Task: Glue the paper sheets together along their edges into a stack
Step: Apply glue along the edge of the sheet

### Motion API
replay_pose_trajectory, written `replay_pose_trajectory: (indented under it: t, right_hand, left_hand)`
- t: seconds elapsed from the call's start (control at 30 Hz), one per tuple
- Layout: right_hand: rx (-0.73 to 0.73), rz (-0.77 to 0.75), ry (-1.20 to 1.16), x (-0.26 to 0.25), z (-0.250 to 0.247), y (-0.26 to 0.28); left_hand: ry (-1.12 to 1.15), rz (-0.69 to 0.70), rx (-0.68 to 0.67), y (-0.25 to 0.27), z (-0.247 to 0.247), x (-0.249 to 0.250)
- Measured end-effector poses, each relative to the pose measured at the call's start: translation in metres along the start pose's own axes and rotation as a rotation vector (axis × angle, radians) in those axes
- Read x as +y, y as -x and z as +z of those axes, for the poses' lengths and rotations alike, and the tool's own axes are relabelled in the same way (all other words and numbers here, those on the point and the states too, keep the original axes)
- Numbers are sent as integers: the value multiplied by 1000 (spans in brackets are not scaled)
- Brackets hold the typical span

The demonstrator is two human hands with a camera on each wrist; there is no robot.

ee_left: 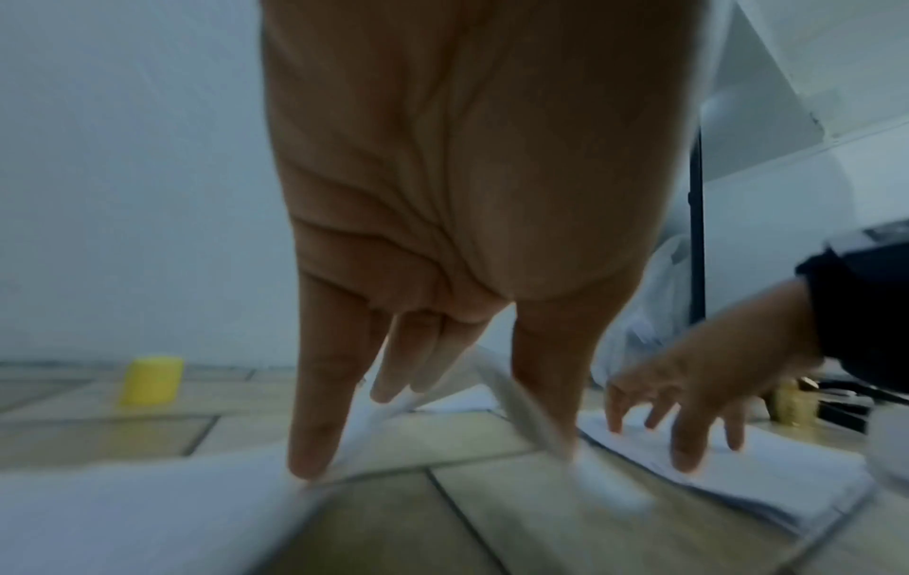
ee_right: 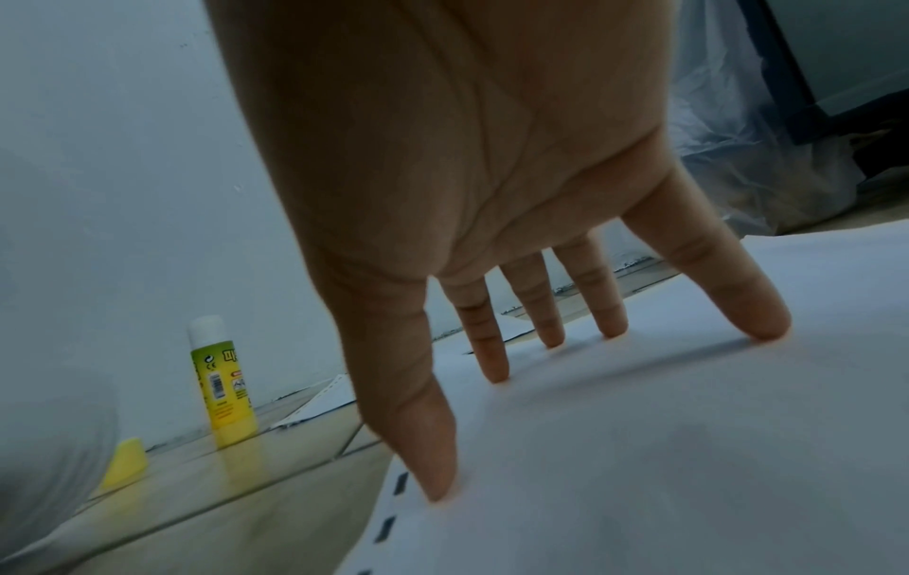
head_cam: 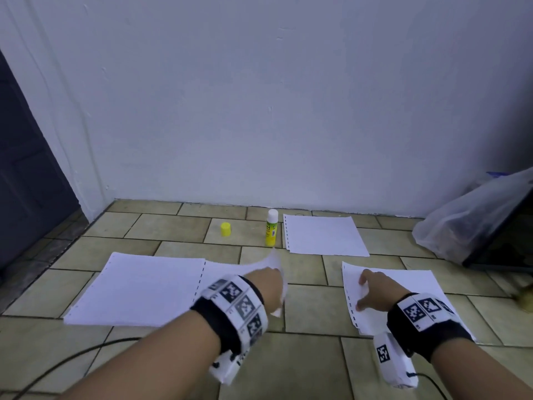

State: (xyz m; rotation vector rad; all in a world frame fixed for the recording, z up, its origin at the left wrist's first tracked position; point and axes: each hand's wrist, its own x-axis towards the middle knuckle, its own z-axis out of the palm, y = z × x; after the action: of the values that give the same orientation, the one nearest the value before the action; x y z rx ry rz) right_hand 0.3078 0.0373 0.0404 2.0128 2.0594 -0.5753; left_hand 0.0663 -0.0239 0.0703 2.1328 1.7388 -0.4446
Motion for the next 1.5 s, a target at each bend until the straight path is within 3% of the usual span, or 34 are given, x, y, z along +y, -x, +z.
replay_pose_trajectory:
  t: [0.07,0.27,0.43,0.6,0.73,0.83,0.97,1.13,1.3,1.5]
  right_hand:
    - [6,0,11,0,-1,-1]
    - [59,-14,82,5,1,-5]
    - [118,-60,244,1,-4,-7]
    - [77,-78,269,-5,-5,-15]
    - [94,-66,291,-17,-14,-14]
    - [167,-153,188,-38,-25,-16]
    - [148,-292,-182,-86,-33,-31]
    - [150,-295,-492,-146,-31,-58]
    - [184,-274,-444,-171,-26,-83]
    - [190,-299,-432,-161,-37,-79]
  left_hand:
    - [18,12,-75,-6,9,17]
    - [-110,37,-109,-12,14,12]
    - [-270,153,-119,-12,12,-4]
    - [-206,215,-61,-19,16,-22]
    - [-186,257,-181,-22,16,-40]
    - [-188,269,-264,-26,20,-46]
    - [-188,261,-252,-27,28,-43]
    - [-122,300,-272,-30,28,-50]
    - [-166,309,-332,-33,23,-48]
    - [-77,316,-296,-33,27,-52]
